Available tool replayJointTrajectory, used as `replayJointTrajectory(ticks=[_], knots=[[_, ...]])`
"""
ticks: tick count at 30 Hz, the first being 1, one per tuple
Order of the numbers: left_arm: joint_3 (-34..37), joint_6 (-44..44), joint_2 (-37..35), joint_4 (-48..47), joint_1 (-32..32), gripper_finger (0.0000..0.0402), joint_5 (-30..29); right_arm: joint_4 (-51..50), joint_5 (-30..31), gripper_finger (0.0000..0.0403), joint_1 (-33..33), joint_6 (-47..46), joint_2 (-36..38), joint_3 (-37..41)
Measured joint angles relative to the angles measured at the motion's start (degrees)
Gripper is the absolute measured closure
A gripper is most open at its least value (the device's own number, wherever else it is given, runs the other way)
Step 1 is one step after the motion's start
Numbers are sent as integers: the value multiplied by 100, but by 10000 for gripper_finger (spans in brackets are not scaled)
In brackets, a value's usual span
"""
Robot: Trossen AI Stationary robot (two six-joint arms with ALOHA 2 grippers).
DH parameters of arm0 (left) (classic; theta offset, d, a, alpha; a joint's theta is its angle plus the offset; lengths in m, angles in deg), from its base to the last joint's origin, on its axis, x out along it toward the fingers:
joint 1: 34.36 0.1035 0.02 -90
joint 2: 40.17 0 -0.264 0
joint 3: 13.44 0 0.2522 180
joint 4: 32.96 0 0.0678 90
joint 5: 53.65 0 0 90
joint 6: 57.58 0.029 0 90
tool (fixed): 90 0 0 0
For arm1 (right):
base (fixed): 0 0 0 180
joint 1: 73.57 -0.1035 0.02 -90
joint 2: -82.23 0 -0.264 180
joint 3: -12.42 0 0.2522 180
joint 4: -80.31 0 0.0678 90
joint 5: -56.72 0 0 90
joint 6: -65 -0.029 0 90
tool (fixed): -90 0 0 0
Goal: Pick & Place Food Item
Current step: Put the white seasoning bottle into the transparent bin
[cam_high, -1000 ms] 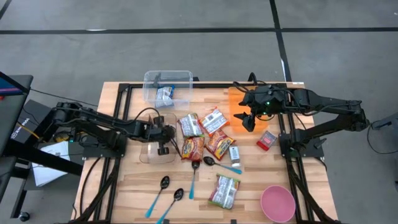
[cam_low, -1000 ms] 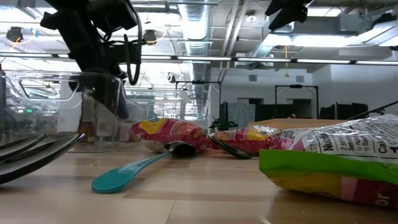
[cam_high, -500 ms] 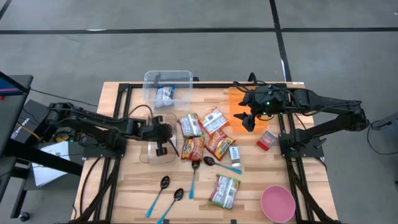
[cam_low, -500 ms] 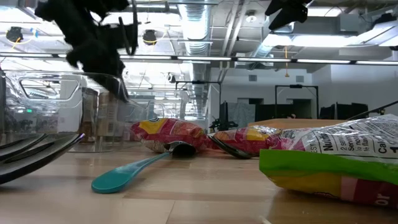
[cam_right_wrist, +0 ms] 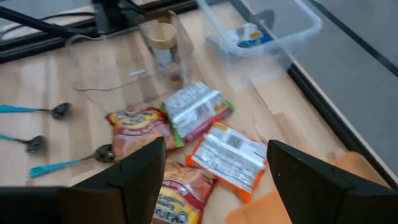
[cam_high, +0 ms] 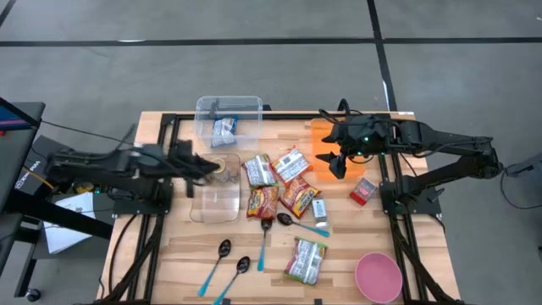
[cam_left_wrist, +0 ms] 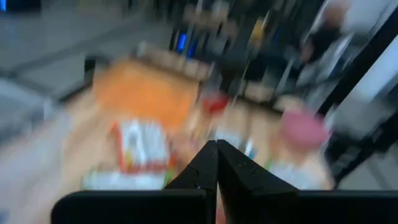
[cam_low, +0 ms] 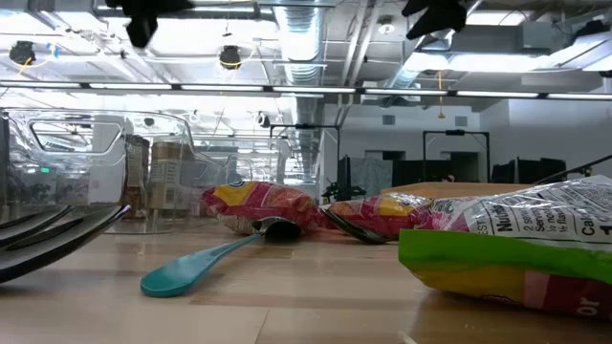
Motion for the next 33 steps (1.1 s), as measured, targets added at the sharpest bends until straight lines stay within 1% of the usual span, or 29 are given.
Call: replayJointTrajectory(ticks=[3, 5, 8, 11, 17, 21, 26, 33], knots=[[-2, 456, -429, 445, 0, 398, -263, 4, -14, 131, 0, 108, 20, -83], [-7, 684, -618, 564, 0, 393, -502, 0, -14, 131, 1, 137, 24, -128], [-9, 799, -735, 523, 0, 380, -815, -24, -14, 131, 42, 140, 22, -175], [-9, 824, -716, 523, 0, 362, -975, -42, -14, 131, 42, 110, 22, -181], [-9, 832, -493, 523, 0, 325, -1177, -41, -21, 131, 42, -3, 22, -181], [-9, 822, -377, 525, 0, 310, -1188, -41, -21, 131, 42, -20, 22, -181], [-4, 813, -331, 526, 0, 300, -1210, -41, -21, 131, 42, -59, 22, -181], [-4, 813, -333, 530, 0, 299, -1208, -41, -21, 131, 42, -59, 20, -179]])
